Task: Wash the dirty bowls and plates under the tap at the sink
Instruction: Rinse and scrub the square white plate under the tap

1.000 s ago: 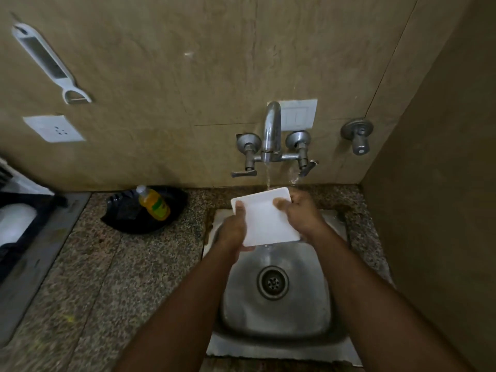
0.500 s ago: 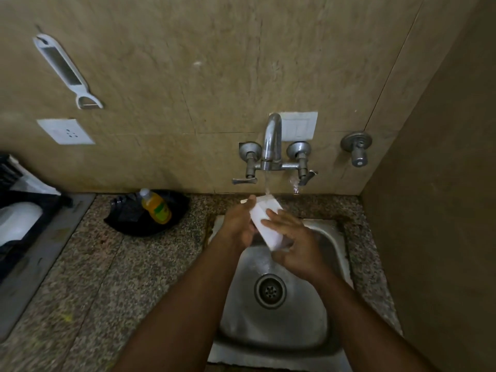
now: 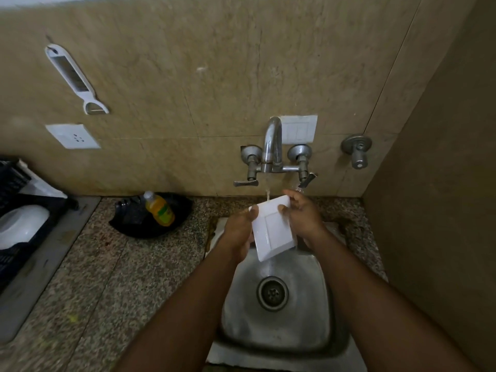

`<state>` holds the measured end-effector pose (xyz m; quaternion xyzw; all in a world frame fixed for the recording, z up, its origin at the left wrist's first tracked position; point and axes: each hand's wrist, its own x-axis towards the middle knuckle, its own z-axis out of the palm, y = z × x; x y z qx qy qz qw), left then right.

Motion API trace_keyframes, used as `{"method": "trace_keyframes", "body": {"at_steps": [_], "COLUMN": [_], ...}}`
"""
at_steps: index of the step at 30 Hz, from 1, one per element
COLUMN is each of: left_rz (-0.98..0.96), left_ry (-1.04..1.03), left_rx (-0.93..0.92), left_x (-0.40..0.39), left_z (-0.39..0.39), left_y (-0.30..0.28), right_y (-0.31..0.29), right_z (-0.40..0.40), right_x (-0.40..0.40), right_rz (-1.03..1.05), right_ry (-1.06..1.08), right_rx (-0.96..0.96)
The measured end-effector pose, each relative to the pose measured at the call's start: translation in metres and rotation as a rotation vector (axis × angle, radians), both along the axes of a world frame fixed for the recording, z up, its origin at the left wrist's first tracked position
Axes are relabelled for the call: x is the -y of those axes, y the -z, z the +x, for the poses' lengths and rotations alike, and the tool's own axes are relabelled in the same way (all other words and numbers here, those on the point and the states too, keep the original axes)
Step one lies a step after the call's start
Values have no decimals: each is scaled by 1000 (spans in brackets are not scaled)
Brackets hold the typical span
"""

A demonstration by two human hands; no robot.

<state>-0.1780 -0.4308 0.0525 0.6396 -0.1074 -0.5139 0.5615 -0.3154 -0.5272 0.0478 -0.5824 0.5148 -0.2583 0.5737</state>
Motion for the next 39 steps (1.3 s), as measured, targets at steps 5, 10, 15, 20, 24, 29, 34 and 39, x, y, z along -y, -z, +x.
{"method": "trace_keyframes", "body": {"at_steps": [5, 10, 15, 20, 24, 29, 34, 39], "left_rz": [34, 5, 39, -58, -156, -139, -184, -270], "left_ry": [-33, -83, -111, -1, 98, 28, -31, -133], "left_rx": [26, -29, 104, 5, 6, 63, 10, -113], "left_x": [11, 23, 33, 18, 0, -14, -20, -24], "left_z": [-8, -18, -28, -30, -15, 5, 15, 16], "left_y": [-12, -14, -17, -22, -28, -43, -46, -38], "right_y": [-4, -7, -5, -1, -9, -22, -29, -22], "right_z": [5, 6, -5, -11, -5, 18, 20, -1], "right_x": [-1, -5, -6, -2, -9, -12, -11, -12], "right_rz": [73, 55, 93, 127, 174, 124, 60, 117], "right_ry": [91, 149, 218, 249, 238, 150, 75, -18], "right_rx": [84, 113, 172, 180, 224, 263, 212, 143]}}
